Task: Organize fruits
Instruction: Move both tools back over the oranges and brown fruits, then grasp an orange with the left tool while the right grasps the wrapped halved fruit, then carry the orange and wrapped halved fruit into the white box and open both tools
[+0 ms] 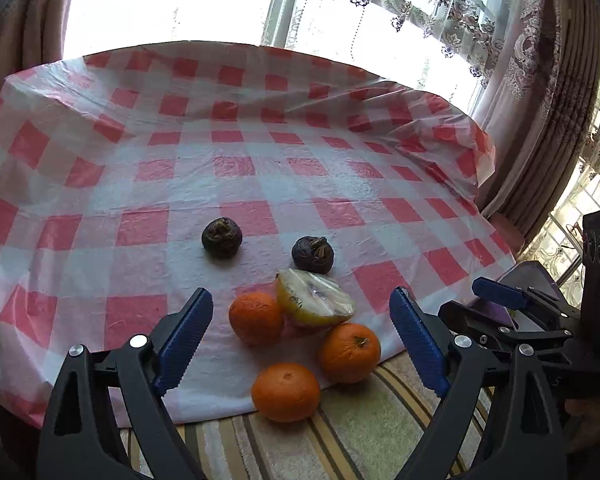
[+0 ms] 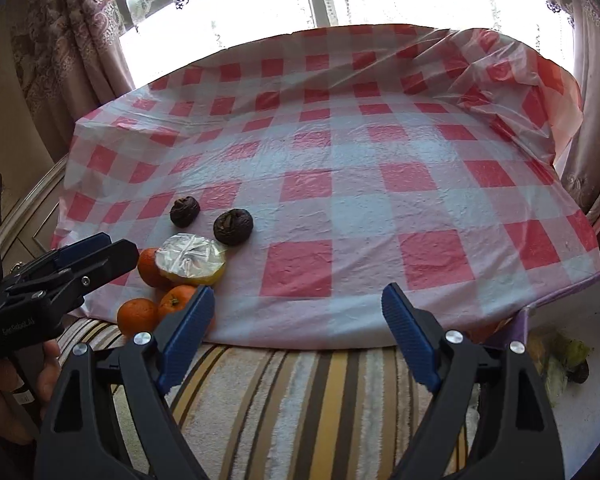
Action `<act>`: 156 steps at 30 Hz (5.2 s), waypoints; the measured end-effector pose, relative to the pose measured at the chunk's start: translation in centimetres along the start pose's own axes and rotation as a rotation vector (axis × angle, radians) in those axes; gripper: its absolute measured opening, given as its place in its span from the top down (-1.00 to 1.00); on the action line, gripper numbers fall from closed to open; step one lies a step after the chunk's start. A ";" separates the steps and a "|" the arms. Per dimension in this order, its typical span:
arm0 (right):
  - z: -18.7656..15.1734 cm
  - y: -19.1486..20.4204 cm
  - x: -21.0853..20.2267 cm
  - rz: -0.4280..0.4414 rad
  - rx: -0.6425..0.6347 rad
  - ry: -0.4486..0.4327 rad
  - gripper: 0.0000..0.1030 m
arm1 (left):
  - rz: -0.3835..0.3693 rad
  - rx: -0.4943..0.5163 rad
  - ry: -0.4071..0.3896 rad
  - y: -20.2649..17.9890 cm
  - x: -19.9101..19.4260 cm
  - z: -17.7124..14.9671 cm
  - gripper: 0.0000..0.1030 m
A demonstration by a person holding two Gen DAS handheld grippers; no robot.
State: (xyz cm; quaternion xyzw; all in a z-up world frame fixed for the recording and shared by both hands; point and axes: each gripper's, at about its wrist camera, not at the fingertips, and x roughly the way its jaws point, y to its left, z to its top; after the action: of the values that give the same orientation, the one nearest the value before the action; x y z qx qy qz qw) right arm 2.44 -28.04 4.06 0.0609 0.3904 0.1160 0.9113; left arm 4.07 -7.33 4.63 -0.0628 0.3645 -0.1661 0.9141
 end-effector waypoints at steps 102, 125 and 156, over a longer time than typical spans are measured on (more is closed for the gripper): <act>2.8 -2.8 0.3 0.122 0.142 -0.019 -0.17 | -0.081 0.129 0.063 -3.4 0.1 -0.6 0.24; -2.7 -21.8 -8.7 -0.176 0.371 -0.090 -0.17 | -0.283 0.450 0.136 -21.6 4.9 -1.1 0.24; -11.4 -26.1 -3.3 -0.513 0.056 0.474 -0.17 | -0.247 0.883 0.459 -35.0 16.5 -8.9 0.24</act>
State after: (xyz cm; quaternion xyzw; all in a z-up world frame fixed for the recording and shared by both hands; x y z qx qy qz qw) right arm -3.71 -53.88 -6.73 -0.0430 0.5967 -0.1167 0.7927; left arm 0.14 -45.78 -4.21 0.3248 0.4409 -0.4205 0.7234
